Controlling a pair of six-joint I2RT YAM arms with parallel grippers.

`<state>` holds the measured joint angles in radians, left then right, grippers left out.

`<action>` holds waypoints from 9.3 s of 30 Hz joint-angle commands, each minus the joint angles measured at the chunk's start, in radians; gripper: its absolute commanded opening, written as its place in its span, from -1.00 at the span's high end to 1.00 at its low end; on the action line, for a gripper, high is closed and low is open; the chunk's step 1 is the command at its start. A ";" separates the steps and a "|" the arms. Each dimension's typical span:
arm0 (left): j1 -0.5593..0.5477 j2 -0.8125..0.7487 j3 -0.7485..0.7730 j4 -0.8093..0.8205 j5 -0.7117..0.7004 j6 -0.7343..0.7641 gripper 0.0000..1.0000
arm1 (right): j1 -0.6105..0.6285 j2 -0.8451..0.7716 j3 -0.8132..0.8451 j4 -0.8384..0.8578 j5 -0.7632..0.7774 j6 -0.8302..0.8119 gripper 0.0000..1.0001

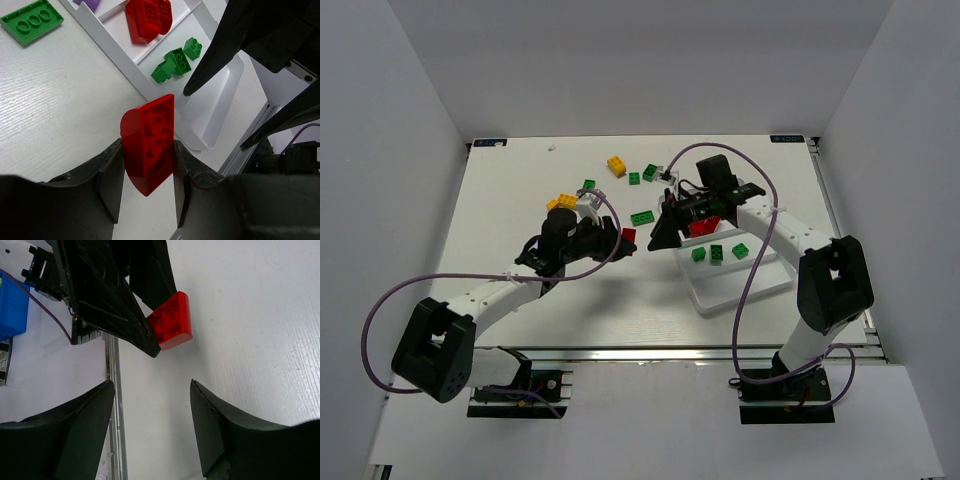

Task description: Sort the legos into containers by color

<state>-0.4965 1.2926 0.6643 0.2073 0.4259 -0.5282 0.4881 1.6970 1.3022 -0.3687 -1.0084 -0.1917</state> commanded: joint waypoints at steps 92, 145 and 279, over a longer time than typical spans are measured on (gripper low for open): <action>-0.010 -0.096 0.049 -0.086 -0.165 0.086 -0.87 | -0.252 0.006 0.049 0.062 0.315 0.154 0.99; 0.312 0.654 0.701 -0.829 -0.661 0.189 -0.12 | -0.425 -0.142 -0.098 0.076 0.215 -0.345 -0.66; 0.338 0.832 1.080 -0.964 -0.664 -0.380 -0.40 | -0.464 -0.174 -0.141 0.143 0.105 -0.187 -0.27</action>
<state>-0.1543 2.2127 1.7988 -0.7692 -0.1993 -0.9161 0.0257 1.5295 1.1763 -0.2359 -0.8860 -0.3737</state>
